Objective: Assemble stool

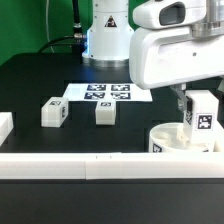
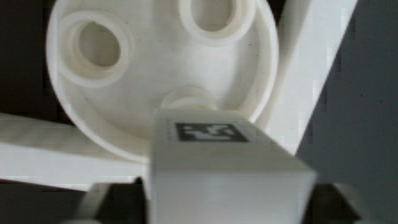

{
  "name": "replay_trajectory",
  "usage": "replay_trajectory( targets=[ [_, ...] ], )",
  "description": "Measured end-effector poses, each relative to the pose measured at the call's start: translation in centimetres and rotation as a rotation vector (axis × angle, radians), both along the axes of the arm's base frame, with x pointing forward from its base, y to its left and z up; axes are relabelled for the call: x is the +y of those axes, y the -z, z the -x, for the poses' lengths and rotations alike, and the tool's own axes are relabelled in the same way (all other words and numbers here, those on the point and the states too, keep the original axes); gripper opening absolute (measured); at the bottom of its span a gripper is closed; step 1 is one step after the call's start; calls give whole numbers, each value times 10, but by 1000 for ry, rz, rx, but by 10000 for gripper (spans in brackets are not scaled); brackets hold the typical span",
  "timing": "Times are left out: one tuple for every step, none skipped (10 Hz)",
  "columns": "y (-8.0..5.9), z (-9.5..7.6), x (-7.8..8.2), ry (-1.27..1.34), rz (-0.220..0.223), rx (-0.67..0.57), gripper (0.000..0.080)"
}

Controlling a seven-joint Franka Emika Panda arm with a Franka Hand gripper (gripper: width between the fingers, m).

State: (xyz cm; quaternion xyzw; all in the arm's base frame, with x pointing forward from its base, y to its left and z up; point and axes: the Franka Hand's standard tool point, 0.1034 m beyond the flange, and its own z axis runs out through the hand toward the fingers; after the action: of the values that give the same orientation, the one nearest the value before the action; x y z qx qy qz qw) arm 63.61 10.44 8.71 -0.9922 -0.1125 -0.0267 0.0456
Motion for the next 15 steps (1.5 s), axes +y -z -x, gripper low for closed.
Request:
replay_trajectory(
  targets=[
    [0, 0, 0, 19, -1, 2, 336],
    [0, 0, 0, 41, -3, 4, 336],
    [0, 0, 0, 155, -14, 17, 336],
    [1, 2, 0, 280, -32, 34, 336],
    [1, 2, 0, 392, -40, 45, 336],
    [1, 1, 2, 529, -50, 47, 336],
    [2, 2, 3, 667, -60, 51, 337],
    [3, 4, 5, 798, -72, 59, 337],
    [4, 5, 8, 904, -71, 70, 337],
    [3, 5, 7, 945, -74, 74, 337],
    [4, 5, 8, 1014, -80, 83, 337],
    [4, 5, 8, 1113, -90, 98, 337],
    [4, 5, 8, 1153, -95, 104, 337],
    [4, 5, 8, 1278, -119, 121, 337],
    [4, 7, 8, 1431, -167, 137, 337]
  ],
)
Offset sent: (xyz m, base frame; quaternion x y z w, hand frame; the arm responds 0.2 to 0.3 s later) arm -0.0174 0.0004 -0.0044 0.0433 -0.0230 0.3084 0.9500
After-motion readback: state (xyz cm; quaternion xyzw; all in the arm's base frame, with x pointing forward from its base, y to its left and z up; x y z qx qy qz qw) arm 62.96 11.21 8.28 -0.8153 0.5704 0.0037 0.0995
